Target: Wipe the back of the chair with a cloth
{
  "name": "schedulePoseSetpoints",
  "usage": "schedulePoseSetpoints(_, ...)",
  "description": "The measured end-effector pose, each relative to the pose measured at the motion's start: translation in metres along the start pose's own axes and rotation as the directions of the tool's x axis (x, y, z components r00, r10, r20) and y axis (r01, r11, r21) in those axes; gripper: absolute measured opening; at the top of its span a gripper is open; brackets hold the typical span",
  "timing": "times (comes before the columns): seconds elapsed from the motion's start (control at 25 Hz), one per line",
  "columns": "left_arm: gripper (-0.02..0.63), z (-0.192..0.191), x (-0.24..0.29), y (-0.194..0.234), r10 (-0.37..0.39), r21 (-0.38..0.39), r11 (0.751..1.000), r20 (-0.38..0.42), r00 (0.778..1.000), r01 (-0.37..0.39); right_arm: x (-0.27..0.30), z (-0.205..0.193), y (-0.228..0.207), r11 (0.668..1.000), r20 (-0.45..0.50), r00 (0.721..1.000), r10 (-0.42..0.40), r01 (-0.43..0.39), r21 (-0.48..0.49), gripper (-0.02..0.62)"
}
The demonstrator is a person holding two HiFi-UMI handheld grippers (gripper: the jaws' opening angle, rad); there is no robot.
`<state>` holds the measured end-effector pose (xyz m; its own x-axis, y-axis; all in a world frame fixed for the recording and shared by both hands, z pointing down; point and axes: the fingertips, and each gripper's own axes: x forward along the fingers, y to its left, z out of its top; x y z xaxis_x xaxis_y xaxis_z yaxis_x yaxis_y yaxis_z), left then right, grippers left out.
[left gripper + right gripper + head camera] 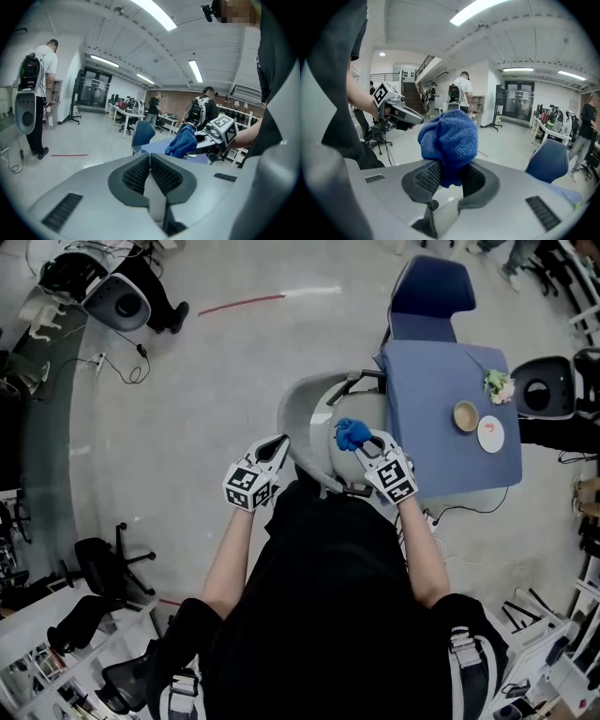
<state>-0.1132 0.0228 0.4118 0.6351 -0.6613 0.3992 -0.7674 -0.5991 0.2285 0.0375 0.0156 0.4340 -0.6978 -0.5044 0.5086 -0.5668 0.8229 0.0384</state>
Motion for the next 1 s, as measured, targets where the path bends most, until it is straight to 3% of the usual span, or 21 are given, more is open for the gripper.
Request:
schedulePoseSetpoints(0.16, 0.034, 0.002, -0.007, -0.006, 0.025, 0.027, 0.999, 0.001, 1.0, -0.025, -0.012, -0.002, 0.005, 1.0, 0.021, 1.0, 0.013, -0.013, 0.005, 0.106)
schedulePoseSetpoints(0.44, 0.033, 0.002, -0.007, -0.002, 0.07, 0.003, 0.998, 0.018, 0.997, -0.07, -0.016, -0.009, -0.003, 1.0, 0.03, 0.999, 0.025, -0.025, 0.004, 0.106)
schedulePoseSetpoints(1.0, 0.033, 0.008, 0.007, -0.014, 0.061, 0.019, 0.998, 0.006, 0.998, -0.061, -0.024, -0.014, -0.008, 0.998, 0.064, 0.996, 0.06, -0.062, 0.031, 0.106)
